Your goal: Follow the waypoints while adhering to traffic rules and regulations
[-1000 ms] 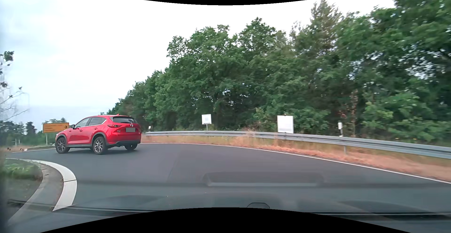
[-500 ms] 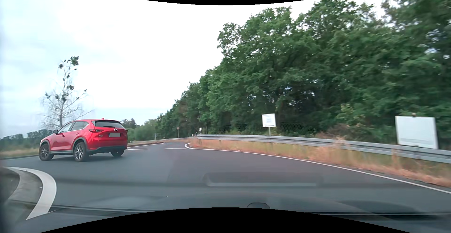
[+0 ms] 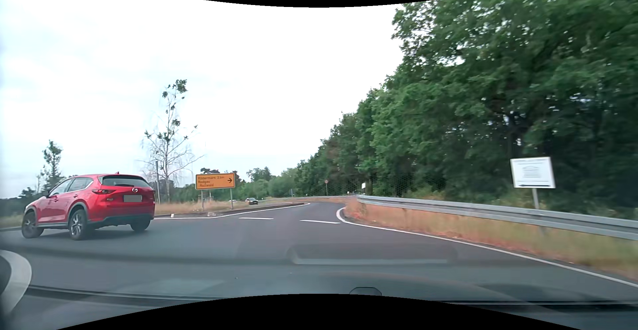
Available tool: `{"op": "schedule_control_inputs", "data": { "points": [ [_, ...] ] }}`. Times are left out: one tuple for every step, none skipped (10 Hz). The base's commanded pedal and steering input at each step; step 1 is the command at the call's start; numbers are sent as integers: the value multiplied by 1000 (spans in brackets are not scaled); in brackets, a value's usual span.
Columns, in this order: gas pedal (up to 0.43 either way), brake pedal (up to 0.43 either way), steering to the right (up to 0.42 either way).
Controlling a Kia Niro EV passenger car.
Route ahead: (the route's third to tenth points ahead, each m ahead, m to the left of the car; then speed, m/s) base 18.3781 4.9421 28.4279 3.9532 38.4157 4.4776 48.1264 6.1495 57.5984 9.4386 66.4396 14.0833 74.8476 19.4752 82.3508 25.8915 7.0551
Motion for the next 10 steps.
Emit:
{"op": "schedule_control_inputs", "data": {
  "points": [
    [189, 0, -249],
    [197, 0, -216],
    [197, 0, -160],
    [197, 0, -116],
    [197, 0, -74],
    [197, 0, -34],
    [197, 0, -3],
    [197, 0, 20],
    [197, 0, 43],
    [197, 0, 60]
  ]
}}
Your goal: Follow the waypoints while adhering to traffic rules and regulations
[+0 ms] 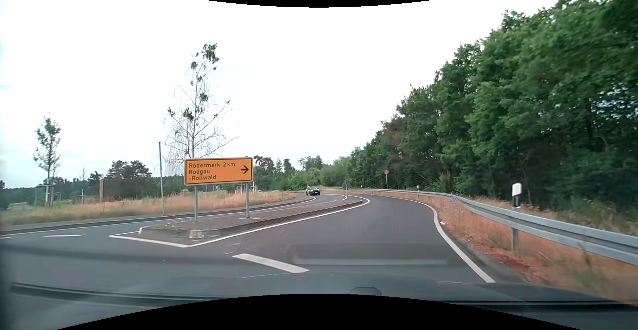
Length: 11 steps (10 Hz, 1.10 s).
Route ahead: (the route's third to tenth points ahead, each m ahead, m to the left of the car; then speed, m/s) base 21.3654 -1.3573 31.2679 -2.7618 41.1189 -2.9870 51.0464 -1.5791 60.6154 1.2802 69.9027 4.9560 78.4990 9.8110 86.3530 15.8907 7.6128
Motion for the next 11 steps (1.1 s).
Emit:
{"op": "schedule_control_inputs", "data": {
  "points": [
    [197, 0, 76],
    [197, 0, 87],
    [209, 0, 101],
    [209, 0, 110],
    [209, 0, 114],
    [220, 0, 114],
    [220, 0, 110],
    [220, 0, 101],
    [220, 0, 92],
    [220, 0, 79],
    [220, 0, 61]
  ]
}}
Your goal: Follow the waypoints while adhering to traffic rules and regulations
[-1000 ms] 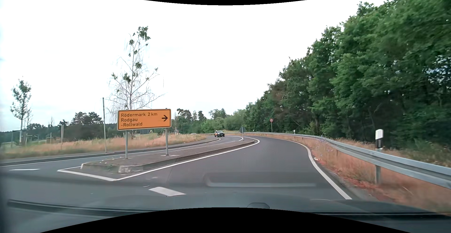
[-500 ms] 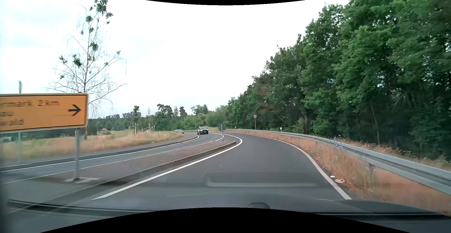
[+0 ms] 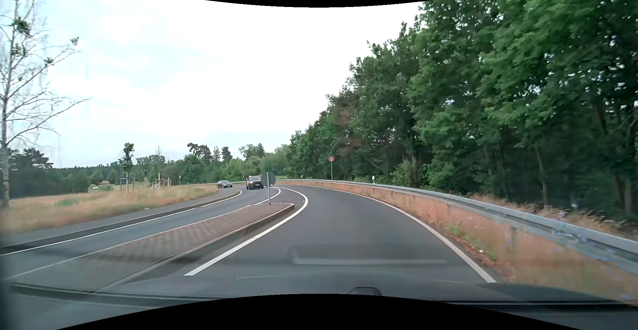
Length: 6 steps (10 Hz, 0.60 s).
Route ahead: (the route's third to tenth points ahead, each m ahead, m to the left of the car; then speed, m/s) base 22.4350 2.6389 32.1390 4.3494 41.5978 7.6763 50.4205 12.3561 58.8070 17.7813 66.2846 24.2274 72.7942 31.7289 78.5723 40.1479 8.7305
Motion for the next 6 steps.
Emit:
{"op": "schedule_control_inputs", "data": {
  "points": [
    [220, 0, 42],
    [220, 0, 25],
    [220, 0, 4],
    [220, 0, -13],
    [220, 0, -23],
    [220, 0, -36]
  ]
}}
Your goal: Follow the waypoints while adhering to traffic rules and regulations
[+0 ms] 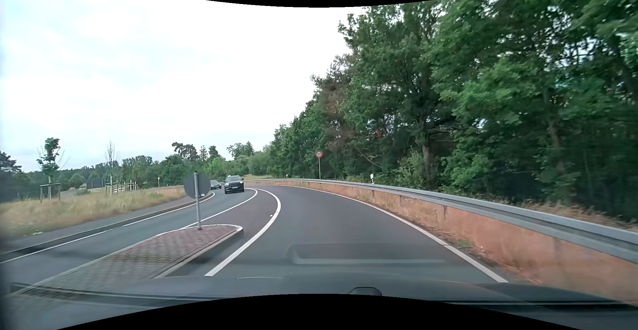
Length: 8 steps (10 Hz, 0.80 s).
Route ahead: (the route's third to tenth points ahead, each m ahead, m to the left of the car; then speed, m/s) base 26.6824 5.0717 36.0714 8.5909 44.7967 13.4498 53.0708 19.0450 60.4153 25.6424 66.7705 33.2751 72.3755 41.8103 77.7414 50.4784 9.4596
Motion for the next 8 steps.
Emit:
{"op": "schedule_control_inputs", "data": {
  "points": [
    [220, 0, -46],
    [220, 0, -56],
    [220, 0, -67],
    [220, 0, -72],
    [220, 0, -72],
    [220, 0, -72],
    [220, 0, -72],
    [220, 0, -71]
  ]
}}
